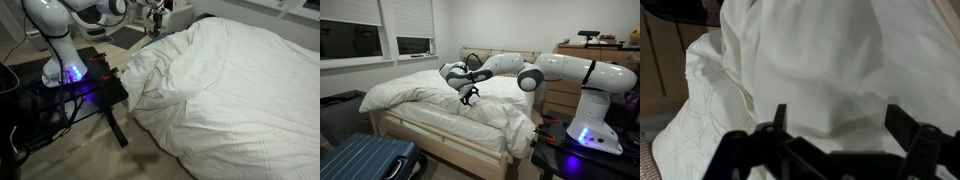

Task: Uncover the duvet

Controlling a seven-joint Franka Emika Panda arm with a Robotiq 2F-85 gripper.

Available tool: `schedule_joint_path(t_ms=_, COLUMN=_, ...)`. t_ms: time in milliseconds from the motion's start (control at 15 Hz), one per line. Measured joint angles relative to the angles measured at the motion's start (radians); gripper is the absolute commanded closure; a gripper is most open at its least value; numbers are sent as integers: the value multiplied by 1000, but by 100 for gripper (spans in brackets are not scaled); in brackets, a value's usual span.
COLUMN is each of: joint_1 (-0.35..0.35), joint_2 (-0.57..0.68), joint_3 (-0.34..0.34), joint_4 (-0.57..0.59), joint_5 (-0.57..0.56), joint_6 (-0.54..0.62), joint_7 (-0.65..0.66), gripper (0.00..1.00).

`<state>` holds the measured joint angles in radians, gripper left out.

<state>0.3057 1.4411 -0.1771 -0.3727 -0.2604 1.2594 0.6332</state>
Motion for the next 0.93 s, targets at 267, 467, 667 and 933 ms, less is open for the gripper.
schedule_joint_path(t_ms=267, joint_1=-14, joint_2=40, joint_3=-17, joint_4=-16, joint_5=-4, joint_6=-4, joint_7=36, gripper=0)
schedule_joint_path(t_ms=467, joint_1=-28, joint_2=46, joint_3=-20, joint_4=-49, joint_5=-9, joint_6=-11, joint_7=48, gripper=0)
schedule_joint_path(t_ms=667, joint_1=-42, joint_2=47, joint_3=-21, joint_4=-84, joint_5=-9, joint_6=-20, joint_7=72, gripper=26)
schedule_joint_path(t_ms=933, joint_1=-68, joint_2=48, joint_3=-17, joint_4=-126, joint_5=-9, joint_6=-29, joint_7=121, gripper=58)
